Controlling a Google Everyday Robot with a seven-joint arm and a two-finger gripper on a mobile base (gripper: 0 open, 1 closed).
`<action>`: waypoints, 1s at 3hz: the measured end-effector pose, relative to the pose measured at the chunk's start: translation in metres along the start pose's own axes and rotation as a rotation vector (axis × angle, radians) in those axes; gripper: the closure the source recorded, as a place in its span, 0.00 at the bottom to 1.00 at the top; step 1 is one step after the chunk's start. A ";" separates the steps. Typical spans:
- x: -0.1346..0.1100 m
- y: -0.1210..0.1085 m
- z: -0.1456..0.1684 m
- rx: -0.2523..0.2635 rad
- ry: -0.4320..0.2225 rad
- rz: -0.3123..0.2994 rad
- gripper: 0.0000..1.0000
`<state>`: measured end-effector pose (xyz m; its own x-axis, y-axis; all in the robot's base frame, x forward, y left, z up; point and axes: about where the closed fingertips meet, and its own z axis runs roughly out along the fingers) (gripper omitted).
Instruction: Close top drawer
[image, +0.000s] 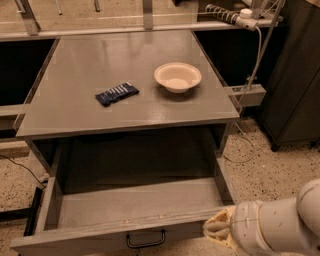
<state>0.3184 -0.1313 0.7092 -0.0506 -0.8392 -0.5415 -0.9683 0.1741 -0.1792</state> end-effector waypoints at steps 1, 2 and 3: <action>0.010 0.008 0.020 0.018 -0.014 -0.012 1.00; 0.013 -0.001 0.034 0.042 0.002 -0.036 0.81; 0.013 -0.003 0.035 0.050 0.004 -0.038 0.59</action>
Offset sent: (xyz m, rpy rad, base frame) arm 0.0239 0.0111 -0.0503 -0.0397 -0.0829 0.0049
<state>0.3288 -0.1246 0.6744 -0.0154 -0.8478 -0.5301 -0.9561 0.1677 -0.2404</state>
